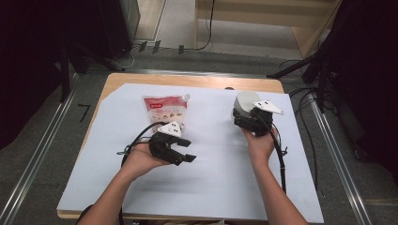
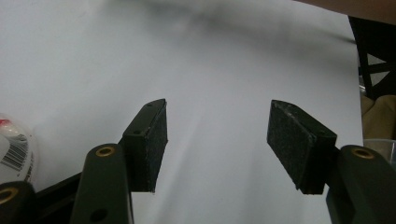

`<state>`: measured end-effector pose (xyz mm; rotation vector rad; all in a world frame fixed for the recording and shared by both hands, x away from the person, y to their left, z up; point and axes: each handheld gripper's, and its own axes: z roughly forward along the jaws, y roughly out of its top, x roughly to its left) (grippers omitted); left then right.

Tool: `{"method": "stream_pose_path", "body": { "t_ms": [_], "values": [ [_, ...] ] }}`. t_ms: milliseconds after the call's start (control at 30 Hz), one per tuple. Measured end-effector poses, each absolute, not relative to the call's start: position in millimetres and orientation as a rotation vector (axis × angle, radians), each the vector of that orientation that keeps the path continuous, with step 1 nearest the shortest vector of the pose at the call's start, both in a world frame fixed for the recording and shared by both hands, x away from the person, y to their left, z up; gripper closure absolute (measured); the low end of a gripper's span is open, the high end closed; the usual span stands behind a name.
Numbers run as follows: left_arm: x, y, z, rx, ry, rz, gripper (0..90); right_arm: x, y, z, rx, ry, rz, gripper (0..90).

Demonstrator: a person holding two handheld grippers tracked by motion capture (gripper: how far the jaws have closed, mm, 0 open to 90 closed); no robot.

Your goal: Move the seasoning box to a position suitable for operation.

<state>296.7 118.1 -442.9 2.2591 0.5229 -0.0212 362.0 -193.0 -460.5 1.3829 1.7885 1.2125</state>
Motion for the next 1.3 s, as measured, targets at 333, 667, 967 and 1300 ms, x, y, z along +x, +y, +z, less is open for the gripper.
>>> {"method": "stream_pose_path", "body": {
  "t_ms": [333,667,967,1300],
  "values": [
    [298,120,-443,2.250,0.543,-0.019,39.1,335,-188,-451,1.235,1.945,1.304,15.1],
    [299,118,-446,2.256,0.545,-0.025,39.1,303,-185,-458,1.168,2.036,1.318,15.2],
    [300,120,-445,2.248,0.554,-0.017,39.2,284,-172,-469,1.129,2.103,1.328,15.1],
    [303,123,-446,2.257,0.555,-0.023,39.2,283,-162,-488,1.127,2.158,1.307,15.1]
  ]
}}
